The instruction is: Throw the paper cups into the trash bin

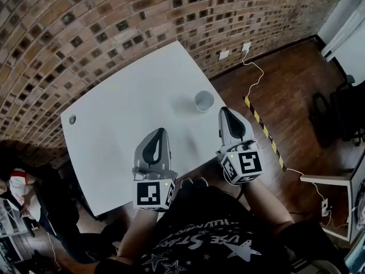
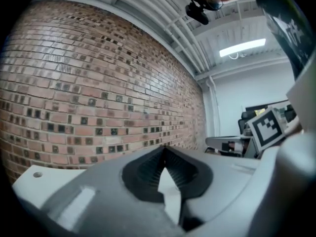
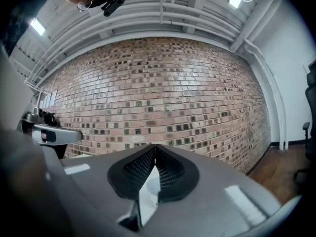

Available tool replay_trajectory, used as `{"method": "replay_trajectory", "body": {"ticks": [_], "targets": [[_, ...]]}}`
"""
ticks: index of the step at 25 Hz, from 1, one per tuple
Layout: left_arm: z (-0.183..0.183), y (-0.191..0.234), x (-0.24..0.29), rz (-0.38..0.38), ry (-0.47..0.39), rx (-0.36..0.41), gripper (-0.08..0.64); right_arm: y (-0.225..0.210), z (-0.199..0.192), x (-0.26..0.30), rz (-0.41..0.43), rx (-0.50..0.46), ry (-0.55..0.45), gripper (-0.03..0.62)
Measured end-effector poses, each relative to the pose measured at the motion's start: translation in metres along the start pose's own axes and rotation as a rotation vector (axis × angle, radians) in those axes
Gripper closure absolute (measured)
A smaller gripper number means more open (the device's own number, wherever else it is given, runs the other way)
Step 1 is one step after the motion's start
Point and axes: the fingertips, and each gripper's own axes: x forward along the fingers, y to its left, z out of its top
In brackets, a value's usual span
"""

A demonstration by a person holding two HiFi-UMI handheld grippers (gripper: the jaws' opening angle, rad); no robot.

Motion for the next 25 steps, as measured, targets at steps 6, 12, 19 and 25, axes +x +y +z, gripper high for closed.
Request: {"method": "replay_trajectory", "body": {"ticks": [6,12,19,25], "targets": [[-0.013,0.008,0.019,-0.025,0.022,-0.02,0.555,0.001,-0.02,0.012,-0.009,-0.01,0.065,0.517],[-0.037,0.006,0.036,-0.052,0.051,-0.03,0.555,0.005,-0.052,0.019,0.018,-0.009,0.144,0.401],[-0.058,0.008,0.053,-0.046,0.097,-0.044,0.555,0.011,-0.088,0.034,0.068,-0.027,0.228,0.217],[-0.077,0.013,0.063,-0.031,0.123,-0.063,0.555,0.004,-0.126,0.041,0.07,-0.054,0.35,0.175]]}}
